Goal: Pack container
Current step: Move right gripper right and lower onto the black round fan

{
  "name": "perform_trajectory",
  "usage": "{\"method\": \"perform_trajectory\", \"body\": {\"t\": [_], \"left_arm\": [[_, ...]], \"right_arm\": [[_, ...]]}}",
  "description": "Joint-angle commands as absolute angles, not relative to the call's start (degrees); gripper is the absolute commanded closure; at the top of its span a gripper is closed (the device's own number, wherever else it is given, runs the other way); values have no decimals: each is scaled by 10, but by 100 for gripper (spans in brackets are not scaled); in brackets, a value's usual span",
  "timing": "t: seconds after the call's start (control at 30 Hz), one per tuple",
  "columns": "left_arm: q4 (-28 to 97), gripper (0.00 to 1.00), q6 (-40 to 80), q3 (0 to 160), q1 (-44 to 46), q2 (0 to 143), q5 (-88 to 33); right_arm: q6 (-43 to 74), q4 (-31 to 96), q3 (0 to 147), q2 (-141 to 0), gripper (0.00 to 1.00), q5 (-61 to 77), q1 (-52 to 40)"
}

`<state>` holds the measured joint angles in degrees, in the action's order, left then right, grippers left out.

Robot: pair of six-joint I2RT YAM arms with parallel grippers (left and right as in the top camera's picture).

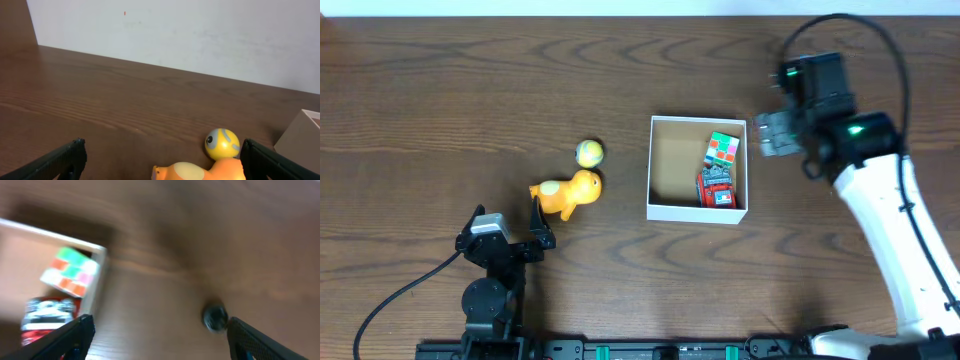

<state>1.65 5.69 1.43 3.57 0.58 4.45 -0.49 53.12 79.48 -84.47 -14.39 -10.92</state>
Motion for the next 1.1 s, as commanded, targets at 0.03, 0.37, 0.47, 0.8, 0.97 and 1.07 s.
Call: {"method": "perform_trajectory", "body": {"t": [0.03,0.37,0.47,0.8,0.97,1.07], "left_arm": [[38,2,47,2,36,2,49],[38,2,47,2,36,2,49],[38,2,47,2,36,2,49],[38,2,47,2,36,2,49],[38,2,47,2,36,2,49],[38,2,47,2,36,2,49]], "right_arm": [[34,541,799,-864,14,-130,-26],[77,592,798,-931,11,-72,107],[77,590,798,-962,5,-55,129],[77,537,798,-1075,5,-42,158],[77,513,798,-1103,4,-43,159],[92,505,798,-1114,5,-43,164]]}}
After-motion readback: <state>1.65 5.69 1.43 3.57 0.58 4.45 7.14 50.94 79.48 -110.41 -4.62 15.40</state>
